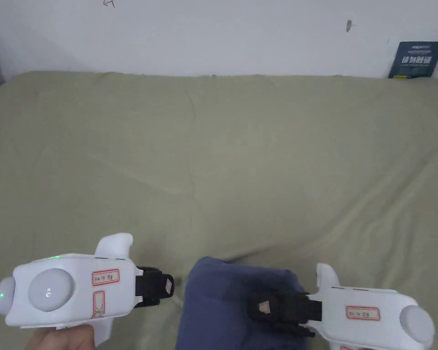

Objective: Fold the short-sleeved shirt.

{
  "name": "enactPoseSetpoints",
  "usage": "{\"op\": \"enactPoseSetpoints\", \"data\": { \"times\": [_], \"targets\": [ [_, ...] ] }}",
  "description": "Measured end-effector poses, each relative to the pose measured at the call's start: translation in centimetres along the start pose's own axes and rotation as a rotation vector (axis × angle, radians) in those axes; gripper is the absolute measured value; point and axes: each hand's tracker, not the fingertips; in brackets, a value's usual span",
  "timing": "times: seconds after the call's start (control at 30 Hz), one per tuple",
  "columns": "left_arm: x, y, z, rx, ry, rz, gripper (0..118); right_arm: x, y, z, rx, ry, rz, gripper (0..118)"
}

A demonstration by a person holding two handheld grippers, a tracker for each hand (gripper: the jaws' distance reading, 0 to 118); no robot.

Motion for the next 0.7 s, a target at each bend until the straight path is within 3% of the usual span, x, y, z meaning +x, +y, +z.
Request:
{"op": "enactPoseSetpoints", "data": {
  "times": [0.07,0.13,0.17,0.2,0.23,0.3,0.33,0.53,0.63,0.7],
  "targets": [
    [-1.1,-0.1,-0.6,-0.025,-0.026,0.007,0,3.8,-0.6,0.3,-0.035,-0.046,-0.069,0],
    [-1.8,-0.1,-1.0,-0.048,-0.078,0.028,0,6.2,-0.7,1.3,0.014,0.174,-0.223,0],
    [-2.3,0.0,-1.2,-0.06,-0.125,0.039,2,6.0,-0.8,1.5,0.03,0.147,-0.247,0],
    [-2.6,0.1,-1.4,-0.065,-0.166,0.058,9,5.6,-0.7,1.4,0.031,0.115,-0.197,0],
    [-2.8,0.4,-1.5,-0.064,-0.195,0.066,25,5.5,-0.6,1.3,0.03,0.107,-0.164,0],
    [-3.1,0.7,-2.5,-0.099,-0.363,0.107,109,4.6,-0.5,0.8,0.017,0.093,-0.146,0],
    [-3.1,0.7,-3.3,-0.128,-0.431,0.12,118,4.6,-0.4,0.8,0.015,0.092,-0.147,0],
    [-2.7,0.2,-8.0,-0.186,-0.481,0.162,117,4.8,-0.7,0.9,0.015,0.098,-0.148,0],
    [-2.2,-0.9,-11.3,-0.298,-0.592,0.192,116,4.9,-0.8,0.8,0.024,0.093,-0.13,0],
    [-2.6,-1.0,-11.5,-0.216,-0.62,0.132,115,5.1,-0.7,0.8,0.022,0.099,-0.136,0]
  ]
}}
